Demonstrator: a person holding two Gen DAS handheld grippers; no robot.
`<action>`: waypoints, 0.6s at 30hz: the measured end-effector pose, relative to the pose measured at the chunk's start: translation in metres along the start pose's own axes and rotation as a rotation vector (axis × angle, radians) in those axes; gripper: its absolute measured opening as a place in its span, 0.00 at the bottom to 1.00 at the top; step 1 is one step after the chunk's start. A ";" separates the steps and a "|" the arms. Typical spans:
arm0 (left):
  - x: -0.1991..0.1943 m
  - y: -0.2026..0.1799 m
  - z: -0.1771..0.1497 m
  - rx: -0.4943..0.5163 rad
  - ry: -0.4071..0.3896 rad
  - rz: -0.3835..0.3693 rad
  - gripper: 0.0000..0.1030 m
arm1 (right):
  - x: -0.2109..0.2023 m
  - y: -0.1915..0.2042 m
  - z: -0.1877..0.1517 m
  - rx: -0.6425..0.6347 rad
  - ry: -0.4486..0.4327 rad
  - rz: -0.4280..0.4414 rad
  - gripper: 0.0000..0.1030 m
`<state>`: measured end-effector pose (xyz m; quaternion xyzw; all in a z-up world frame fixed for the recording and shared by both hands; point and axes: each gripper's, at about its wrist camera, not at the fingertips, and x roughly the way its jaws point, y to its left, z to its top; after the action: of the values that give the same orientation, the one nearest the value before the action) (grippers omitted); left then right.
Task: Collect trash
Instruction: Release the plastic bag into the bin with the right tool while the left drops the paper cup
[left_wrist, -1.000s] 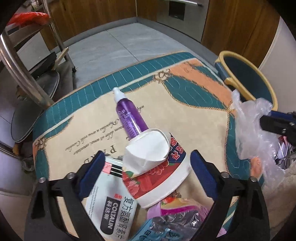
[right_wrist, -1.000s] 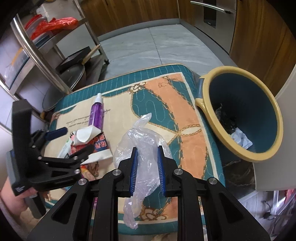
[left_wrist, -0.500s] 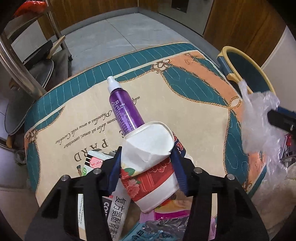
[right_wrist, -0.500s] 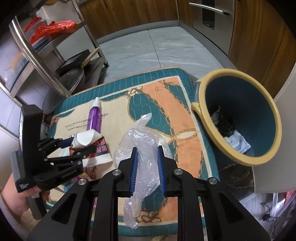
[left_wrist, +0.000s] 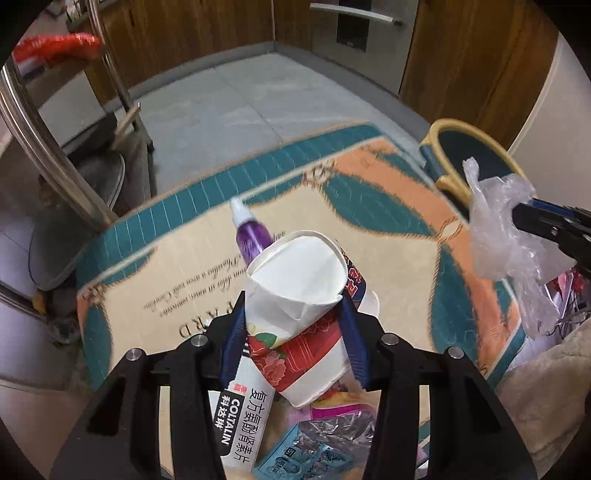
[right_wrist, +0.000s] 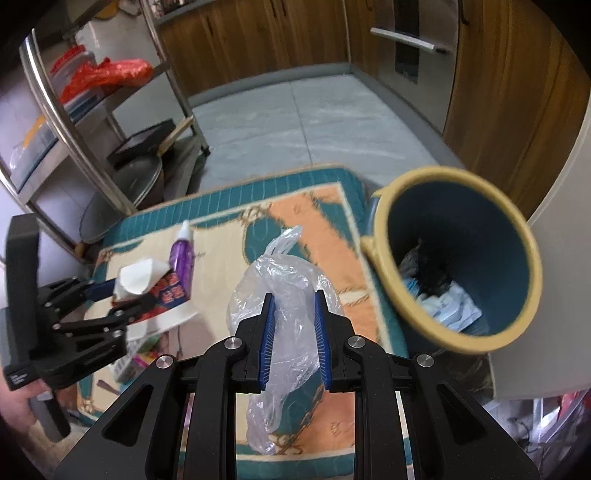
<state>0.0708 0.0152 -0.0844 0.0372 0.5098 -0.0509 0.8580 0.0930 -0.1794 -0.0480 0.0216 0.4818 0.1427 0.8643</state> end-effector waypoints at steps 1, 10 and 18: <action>-0.006 0.001 0.002 -0.004 -0.017 -0.001 0.46 | -0.005 -0.001 0.003 0.001 -0.017 0.001 0.21; -0.036 0.003 0.016 -0.018 -0.113 0.003 0.46 | -0.026 -0.016 0.022 0.031 -0.097 0.002 0.21; -0.056 -0.010 0.032 -0.011 -0.184 -0.034 0.46 | -0.042 -0.038 0.033 0.099 -0.140 0.016 0.21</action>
<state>0.0706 0.0042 -0.0196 0.0193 0.4297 -0.0658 0.9004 0.1087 -0.2237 -0.0025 0.0781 0.4266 0.1235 0.8926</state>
